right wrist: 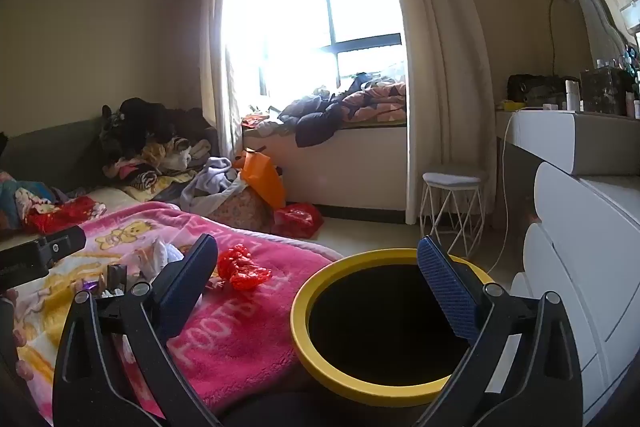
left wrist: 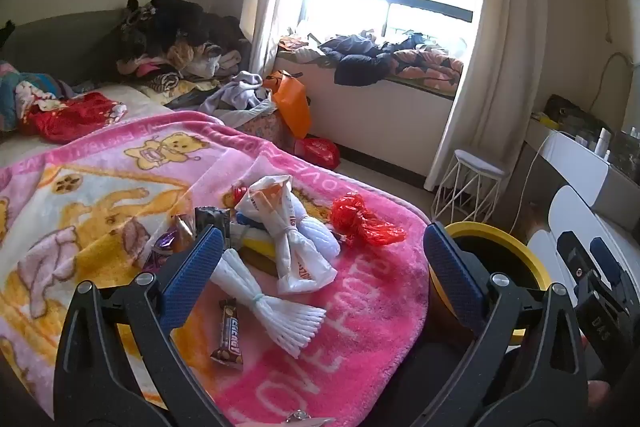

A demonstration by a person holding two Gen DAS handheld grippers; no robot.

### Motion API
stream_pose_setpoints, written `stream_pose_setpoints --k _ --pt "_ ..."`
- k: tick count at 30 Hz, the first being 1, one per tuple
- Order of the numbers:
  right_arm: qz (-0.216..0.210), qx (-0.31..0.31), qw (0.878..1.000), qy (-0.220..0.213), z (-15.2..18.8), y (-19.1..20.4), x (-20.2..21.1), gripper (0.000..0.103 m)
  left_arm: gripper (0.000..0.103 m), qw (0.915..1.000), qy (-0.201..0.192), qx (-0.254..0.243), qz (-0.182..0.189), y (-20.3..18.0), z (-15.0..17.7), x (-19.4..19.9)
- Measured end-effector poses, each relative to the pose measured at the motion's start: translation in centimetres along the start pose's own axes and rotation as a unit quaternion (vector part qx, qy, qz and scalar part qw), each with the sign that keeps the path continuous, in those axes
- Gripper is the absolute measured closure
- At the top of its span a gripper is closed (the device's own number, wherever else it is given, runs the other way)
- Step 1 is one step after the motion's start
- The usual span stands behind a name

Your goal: Collect trash

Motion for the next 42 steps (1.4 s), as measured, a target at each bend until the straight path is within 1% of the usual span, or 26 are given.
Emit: stream_pose_setpoints --k 37,42 --pt "0.005 0.006 1.0 -0.007 0.07 0.61 -0.01 0.006 0.011 0.9999 -0.01 -0.002 0.003 -0.2 -0.29 0.27" --pt "0.004 0.007 1.0 -0.007 -0.29 0.09 0.19 0.006 0.011 0.9999 -0.01 -0.003 0.005 -0.5 -0.4 0.35"
Point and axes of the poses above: each gripper's, at about its wrist camera, not at the fingertips, and x roughly against the way its jaws point, y to its left, z to its underside, the point moved 9 cm from there along -x, roughly the way its jaws point, and after that the axes turned 5 degrees about x, right-handed, at the moved point
